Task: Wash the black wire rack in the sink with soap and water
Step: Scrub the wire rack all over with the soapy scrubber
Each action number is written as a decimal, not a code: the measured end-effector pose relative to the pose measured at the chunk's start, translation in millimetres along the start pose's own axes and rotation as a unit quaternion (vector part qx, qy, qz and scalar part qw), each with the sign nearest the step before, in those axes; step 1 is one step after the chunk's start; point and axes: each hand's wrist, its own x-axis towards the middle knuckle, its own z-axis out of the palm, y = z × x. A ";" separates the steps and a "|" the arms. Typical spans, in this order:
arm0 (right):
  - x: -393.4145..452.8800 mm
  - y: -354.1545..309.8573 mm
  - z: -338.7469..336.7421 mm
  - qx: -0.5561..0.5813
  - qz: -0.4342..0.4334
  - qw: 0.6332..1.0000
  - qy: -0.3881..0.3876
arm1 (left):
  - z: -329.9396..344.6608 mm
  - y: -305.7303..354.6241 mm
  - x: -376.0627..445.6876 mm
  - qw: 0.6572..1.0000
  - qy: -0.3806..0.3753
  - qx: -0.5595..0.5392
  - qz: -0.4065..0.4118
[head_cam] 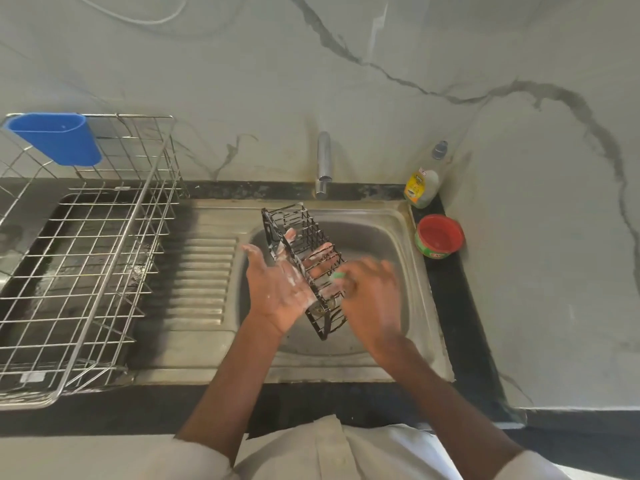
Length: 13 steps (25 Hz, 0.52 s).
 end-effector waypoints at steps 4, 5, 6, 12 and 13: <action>-4.7 3.4 -5.0 0.097 0.013 0.995 -0.009 | -5.0 8.7 -2.6 0.995 -0.088 -0.044 -0.016; -1.2 8.9 -12.2 0.148 0.107 0.983 0.021 | -14.7 8.4 4.5 0.988 -0.141 -0.058 0.017; 0.3 12.7 -17.5 0.208 0.183 0.960 0.032 | -26.3 8.2 15.4 0.983 -0.152 -0.099 0.011; 3.2 -18.4 2.8 0.314 0.267 0.910 0.049 | -15.0 -6.6 17.8 1.000 0.003 0.018 0.009; 8.0 -16.6 5.2 0.320 0.276 0.905 0.056 | -0.9 -11.0 12.6 0.998 0.010 0.068 0.003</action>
